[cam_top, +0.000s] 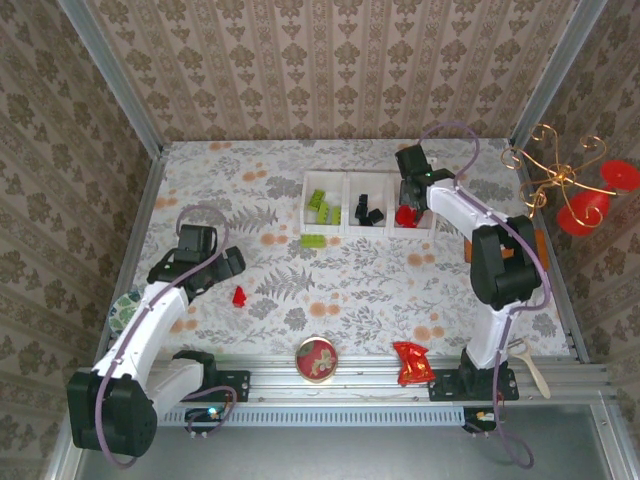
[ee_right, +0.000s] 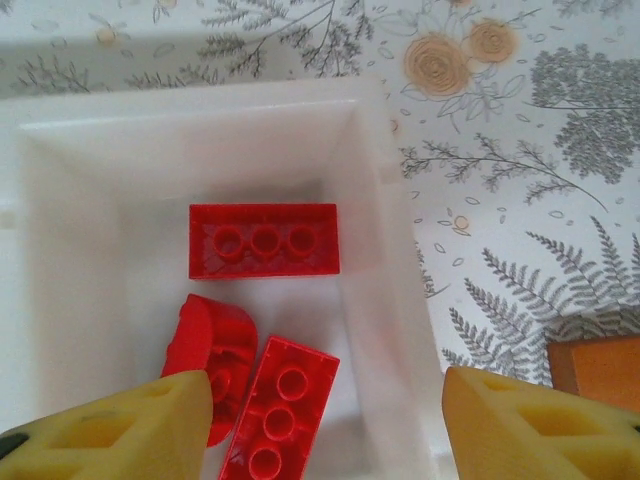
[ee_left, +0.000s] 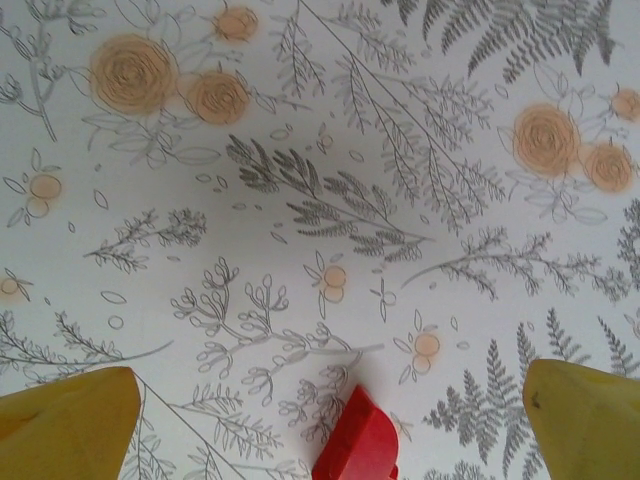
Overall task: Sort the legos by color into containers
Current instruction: Pick up the lego from the bottom-left of the table.
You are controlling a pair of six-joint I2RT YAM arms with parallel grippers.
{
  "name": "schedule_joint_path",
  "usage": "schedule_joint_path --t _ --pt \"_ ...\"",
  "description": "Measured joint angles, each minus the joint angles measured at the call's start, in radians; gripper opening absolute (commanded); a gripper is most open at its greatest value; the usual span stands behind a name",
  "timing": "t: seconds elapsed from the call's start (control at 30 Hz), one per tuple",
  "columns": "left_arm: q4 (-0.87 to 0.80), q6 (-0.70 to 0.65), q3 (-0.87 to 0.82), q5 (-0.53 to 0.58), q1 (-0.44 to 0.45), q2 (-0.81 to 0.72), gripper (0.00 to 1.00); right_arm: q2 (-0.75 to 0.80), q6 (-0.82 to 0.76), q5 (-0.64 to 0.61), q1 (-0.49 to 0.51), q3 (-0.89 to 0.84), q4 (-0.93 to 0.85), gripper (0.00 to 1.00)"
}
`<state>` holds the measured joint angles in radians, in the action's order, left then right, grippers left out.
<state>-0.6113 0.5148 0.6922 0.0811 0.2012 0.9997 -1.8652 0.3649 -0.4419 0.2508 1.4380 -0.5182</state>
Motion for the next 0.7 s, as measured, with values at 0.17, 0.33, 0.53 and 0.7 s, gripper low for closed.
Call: schedule_joint_path --t 0.17,0.33,0.53,0.7 --pt "-0.064 -0.034 0.018 -0.057 0.0 0.006 0.92 0.089 0.016 -0.008 0.033 -0.031 -0.027 0.8" --pt "-0.124 -0.057 0.018 -0.096 0.008 0.008 0.87 0.155 0.051 -0.042 0.085 -0.067 -0.065 1.0" --pt "-0.148 -0.061 0.018 -0.116 0.056 0.031 0.83 0.248 0.106 -0.076 0.134 -0.133 -0.108 1.0" --pt "-0.143 -0.058 0.014 -0.116 0.08 0.057 0.8 0.34 0.16 -0.086 0.141 -0.19 -0.131 1.0"
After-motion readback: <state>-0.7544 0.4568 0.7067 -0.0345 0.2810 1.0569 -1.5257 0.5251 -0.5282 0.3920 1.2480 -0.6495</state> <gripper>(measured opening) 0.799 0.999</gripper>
